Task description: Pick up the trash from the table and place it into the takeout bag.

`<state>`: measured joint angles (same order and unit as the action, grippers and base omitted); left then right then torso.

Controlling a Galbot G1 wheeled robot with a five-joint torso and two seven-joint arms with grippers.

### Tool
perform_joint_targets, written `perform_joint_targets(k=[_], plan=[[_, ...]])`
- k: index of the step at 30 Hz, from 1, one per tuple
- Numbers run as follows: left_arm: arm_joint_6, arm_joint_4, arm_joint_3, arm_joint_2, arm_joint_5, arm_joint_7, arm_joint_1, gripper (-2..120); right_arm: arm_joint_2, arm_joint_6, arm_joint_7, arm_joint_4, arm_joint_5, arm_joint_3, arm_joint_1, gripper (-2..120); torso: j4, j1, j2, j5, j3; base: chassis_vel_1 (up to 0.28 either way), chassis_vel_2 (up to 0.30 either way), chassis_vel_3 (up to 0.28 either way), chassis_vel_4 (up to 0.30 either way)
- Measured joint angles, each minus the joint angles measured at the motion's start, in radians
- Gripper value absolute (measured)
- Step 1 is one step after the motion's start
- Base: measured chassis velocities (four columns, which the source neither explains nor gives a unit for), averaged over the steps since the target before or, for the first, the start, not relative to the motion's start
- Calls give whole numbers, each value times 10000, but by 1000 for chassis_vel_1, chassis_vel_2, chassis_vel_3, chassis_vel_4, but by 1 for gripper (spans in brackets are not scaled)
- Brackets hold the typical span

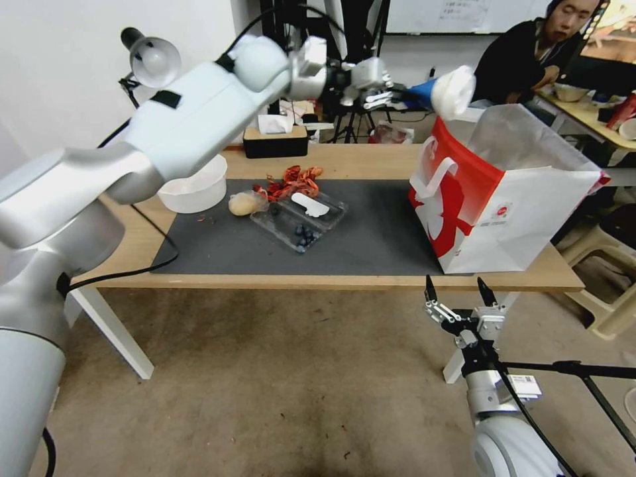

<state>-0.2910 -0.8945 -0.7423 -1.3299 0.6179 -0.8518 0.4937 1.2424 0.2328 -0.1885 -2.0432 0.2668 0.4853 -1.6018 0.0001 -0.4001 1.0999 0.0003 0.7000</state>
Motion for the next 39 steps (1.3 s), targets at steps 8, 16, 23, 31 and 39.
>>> perform_joint_targets(k=[8, 16, 23, 31, 39], plan=[[-203, 1199, -121, -1706, -81, -34, 189, 0, 6, 31, -11, -49, 18, 46, -36, 100, -5, 0, 0, 1, 0, 0, 0, 0, 0], [-500, 2266, 185, -2830, -418, -166, 184, 0, 83, 52, -22, -166, 49, 91, -85, 100, -6, 1, 1, 1, 0, 0, 0, 0, 0], [-896, 3706, 747, -2838, -1109, -352, 102, 0, 138, 92, -19, -171, 49, 88, -92, 100, 8, 0, 1, -6, 1, 0, 0, 0, 0], [-931, 3717, 771, -2823, -1133, -355, -16, 0, 117, 112, -21, -158, 50, 129, -88, 100, -4, 1, 2, -2, 0, 0, 0, 0, 0], [-969, 3728, 744, -2802, -1125, -333, -154, 0, 128, 184, -23, -88, 50, 141, -105, 100, 0, 1, 2, -2, 0, 0, 0, 0, 0]])
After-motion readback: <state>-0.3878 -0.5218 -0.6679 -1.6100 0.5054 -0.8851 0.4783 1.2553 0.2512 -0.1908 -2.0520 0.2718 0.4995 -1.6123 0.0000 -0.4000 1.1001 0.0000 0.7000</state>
